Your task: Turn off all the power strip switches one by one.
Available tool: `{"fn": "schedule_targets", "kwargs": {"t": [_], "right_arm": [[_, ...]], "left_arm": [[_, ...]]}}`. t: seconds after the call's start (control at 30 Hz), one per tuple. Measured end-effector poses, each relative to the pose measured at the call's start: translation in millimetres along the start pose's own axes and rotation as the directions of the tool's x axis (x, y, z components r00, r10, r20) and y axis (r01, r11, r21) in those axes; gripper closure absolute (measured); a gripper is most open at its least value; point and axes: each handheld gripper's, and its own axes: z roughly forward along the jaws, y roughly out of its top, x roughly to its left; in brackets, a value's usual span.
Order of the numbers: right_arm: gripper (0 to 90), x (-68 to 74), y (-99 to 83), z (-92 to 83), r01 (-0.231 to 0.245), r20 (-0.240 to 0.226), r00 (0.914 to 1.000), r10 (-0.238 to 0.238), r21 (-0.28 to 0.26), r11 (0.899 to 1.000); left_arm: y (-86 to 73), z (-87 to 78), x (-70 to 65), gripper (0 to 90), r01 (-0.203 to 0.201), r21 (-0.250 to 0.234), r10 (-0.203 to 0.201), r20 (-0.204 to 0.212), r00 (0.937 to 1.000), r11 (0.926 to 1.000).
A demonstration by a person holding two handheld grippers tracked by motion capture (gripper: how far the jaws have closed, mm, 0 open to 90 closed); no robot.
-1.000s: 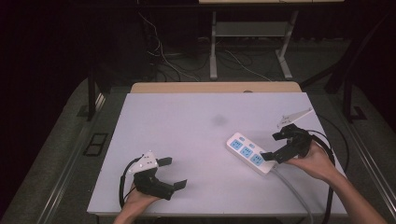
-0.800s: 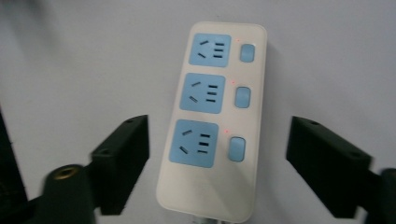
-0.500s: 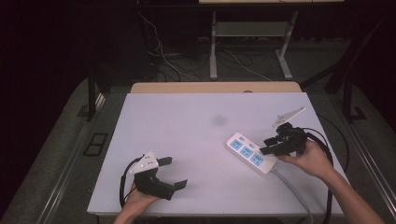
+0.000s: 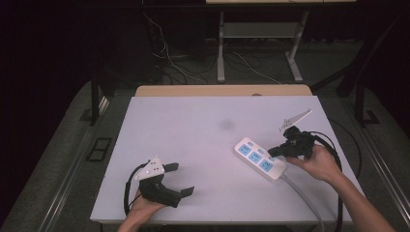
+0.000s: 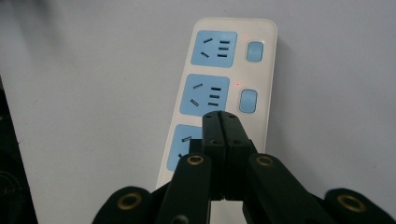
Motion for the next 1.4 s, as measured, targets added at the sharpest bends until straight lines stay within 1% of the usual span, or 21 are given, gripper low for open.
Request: {"fn": "schedule_targets", "kwargs": {"t": [0.3, 0.4, 0.53, 0.7, 0.8, 0.87, 1.07, 1.1, 1.13, 1.23, 1.4], "right_arm": [[89.9, -4.3, 0.3, 6.6, -0.007, 0.001, 1.0, 0.007, 0.02, 1.0], [89.9, -7.6, -0.4, 10.9, -0.009, 0.003, 1.0, 0.009, 0.04, 0.999], [89.9, -10.0, -2.3, 13.9, -0.016, 0.0, 0.9999, 0.016, 0.049, 0.999], [89.9, -13.6, -9.4, 20.5, -0.029, 0.005, 0.9996, 0.029, 0.073, 0.997], [89.9, -15.0, -13.2, 20.8, -0.038, -0.003, 0.9993, 0.038, 0.054, 0.998], [89.9, -16.0, -14.9, 20.9, -0.034, -0.007, 0.9994, 0.035, 0.039, 0.999], [90.0, -17.3, -16.3, 20.7, -0.05, -0.012, 0.9987, 0.05, 0.031, 0.998], [90.0, -17.3, -16.3, 20.7, -0.05, -0.012, 0.9987, 0.05, 0.031, 0.998], [90.0, -17.0, -16.3, 20.8, -0.038, -0.008, 0.9992, 0.038, 0.032, 0.999], [90.0, -16.9, -17.6, 20.9, -0.032, -0.008, 0.9994, 0.032, 0.023, 0.999], [90.0, -16.8, -19.0, 20.9, -0.04, -0.008, 0.9992, 0.04, 0.013, 0.999]], "left_arm": [[-0.1, -0.5, 0.5, 0.0, -0.001, -0.001, 0.001, 0.0, 1.0, 1.0], [-0.2, -0.6, 0.5, 0.0, -0.002, 0.0, 0.002, 0.0, 1.0, 1.0], [-0.3, -0.4, 0.6, 0.0, -0.001, 0.001, 0.001, 0.001, 1.0, 1.0], [-0.4, -0.3, 0.6, 0.0, -0.002, 0.002, 0.002, 0.002, 1.0, 1.0], [-0.5, -0.2, 0.7, 0.0, -0.002, 0.003, 0.002, 0.003, 1.0, 1.0], [-0.6, 0.3, 0.6, 0.0, -0.002, 0.005, 0.002, 0.004, 1.0, 1.0], [-0.5, 1.2, 0.0, 0.0, -0.007, 0.011, 0.007, 0.007, 1.0, 0.9999], [-0.6, 1.5, -0.2, 0.0, -0.005, 0.011, 0.005, 0.007, 1.0, 0.9999], [-0.6, 1.6, -0.2, 0.0, -0.005, 0.011, 0.005, 0.007, 1.0, 0.9999], [-0.6, 2.0, -0.4, 0.0, -0.006, 0.012, 0.006, 0.008, 0.9999, 0.9999], [-0.4, 2.3, -0.5, 0.0, -0.008, 0.012, 0.008, 0.013, 0.9999, 0.9999]]}}
